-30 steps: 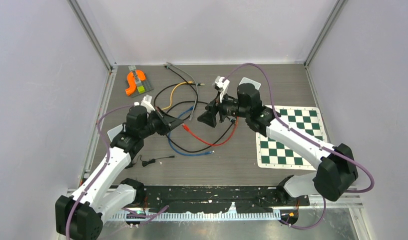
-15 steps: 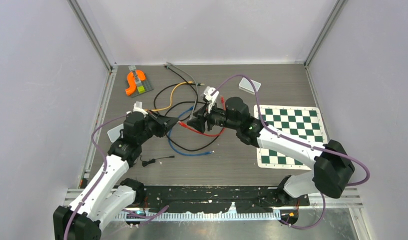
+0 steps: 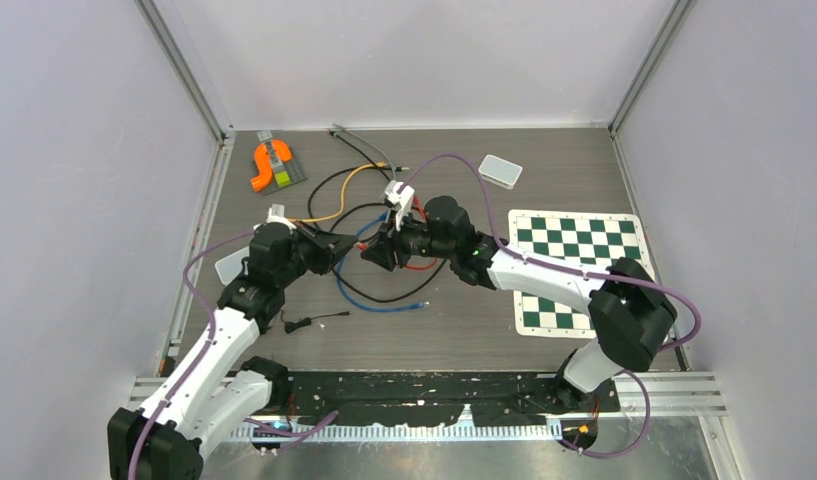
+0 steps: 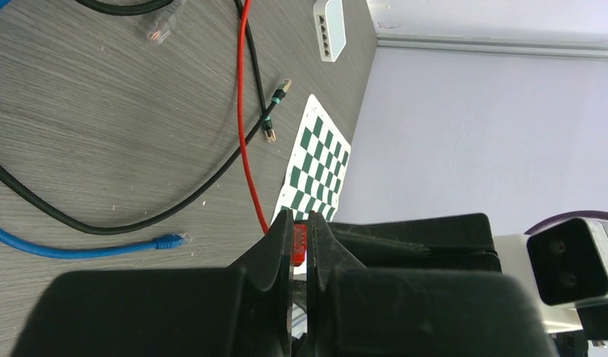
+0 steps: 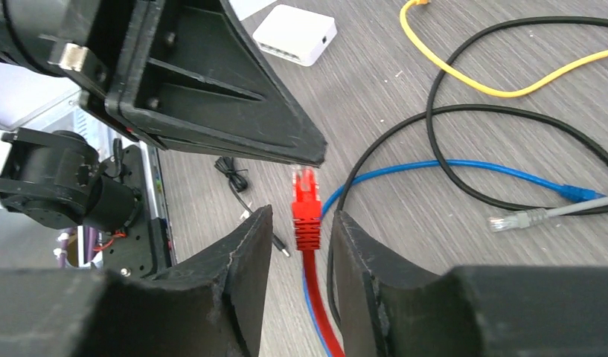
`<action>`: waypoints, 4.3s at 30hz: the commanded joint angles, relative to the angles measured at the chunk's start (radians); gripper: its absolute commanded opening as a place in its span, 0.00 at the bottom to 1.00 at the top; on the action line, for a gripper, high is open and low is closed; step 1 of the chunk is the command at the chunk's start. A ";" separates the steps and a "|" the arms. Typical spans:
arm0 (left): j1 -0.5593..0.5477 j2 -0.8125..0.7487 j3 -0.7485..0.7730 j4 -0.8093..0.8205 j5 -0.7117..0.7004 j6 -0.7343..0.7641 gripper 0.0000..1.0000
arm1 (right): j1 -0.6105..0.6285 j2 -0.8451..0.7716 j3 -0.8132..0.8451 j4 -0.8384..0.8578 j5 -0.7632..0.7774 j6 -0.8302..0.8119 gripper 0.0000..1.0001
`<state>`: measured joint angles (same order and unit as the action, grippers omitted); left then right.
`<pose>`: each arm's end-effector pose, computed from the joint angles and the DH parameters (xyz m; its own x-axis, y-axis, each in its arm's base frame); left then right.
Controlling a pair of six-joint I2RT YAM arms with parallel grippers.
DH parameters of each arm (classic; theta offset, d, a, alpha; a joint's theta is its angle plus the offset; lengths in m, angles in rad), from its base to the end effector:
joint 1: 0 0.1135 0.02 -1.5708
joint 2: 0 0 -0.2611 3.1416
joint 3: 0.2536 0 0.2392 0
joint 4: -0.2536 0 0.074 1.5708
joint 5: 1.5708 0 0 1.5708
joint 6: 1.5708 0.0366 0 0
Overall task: Insert the plug into the switch port
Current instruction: Pick up the connector from the center of the board, then move the switch port to the center of the board.
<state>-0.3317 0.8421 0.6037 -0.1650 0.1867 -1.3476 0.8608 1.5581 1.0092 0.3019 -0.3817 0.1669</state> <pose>0.1741 -0.0671 0.2688 -0.5516 -0.8235 -0.1325 -0.2554 0.3180 -0.9130 0.2179 0.2745 0.2786 -0.3132 -0.1278 -0.9410 -0.8997 0.3572 0.2509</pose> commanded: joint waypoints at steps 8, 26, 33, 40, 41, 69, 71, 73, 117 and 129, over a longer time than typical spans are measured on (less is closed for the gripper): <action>0.006 -0.012 0.024 0.016 -0.034 0.043 0.15 | 0.029 -0.028 -0.007 0.139 0.060 -0.012 0.05; 0.677 0.031 0.199 -0.431 -0.316 0.469 0.70 | 0.012 -0.325 -0.079 -0.005 0.170 -0.158 0.05; 0.847 0.262 0.276 -0.385 -0.383 0.659 0.38 | 0.012 -0.438 -0.120 0.019 0.129 -0.161 0.05; 0.876 0.534 0.419 -0.454 -0.449 0.690 0.00 | 0.012 -0.512 -0.151 0.053 0.119 -0.162 0.05; 0.876 0.573 0.439 -0.463 -0.459 0.696 0.00 | 0.012 -0.526 -0.154 0.056 0.117 -0.161 0.05; 0.878 0.749 0.301 -0.343 -0.210 0.535 0.00 | 0.013 -0.625 -0.160 0.039 0.185 -0.206 0.05; 0.869 0.701 0.261 -0.339 -0.214 0.512 0.00 | 0.012 -0.628 -0.157 0.034 0.189 -0.205 0.05; 0.855 0.660 0.221 -0.318 -0.201 0.483 0.00 | 0.012 -0.639 -0.155 0.029 0.186 -0.205 0.05; 0.819 0.795 0.416 -0.473 -0.349 0.407 0.00 | 0.012 -0.748 -0.158 -0.056 0.232 -0.283 0.05; 0.836 0.897 0.564 -0.676 -0.605 0.306 0.00 | 0.012 -0.805 -0.158 -0.100 0.218 -0.259 0.05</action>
<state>0.4923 1.6714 1.0882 -0.7692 -0.3592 -1.0130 0.8738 0.7822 0.8246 0.1967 -0.1619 -0.0971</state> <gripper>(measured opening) 0.008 0.149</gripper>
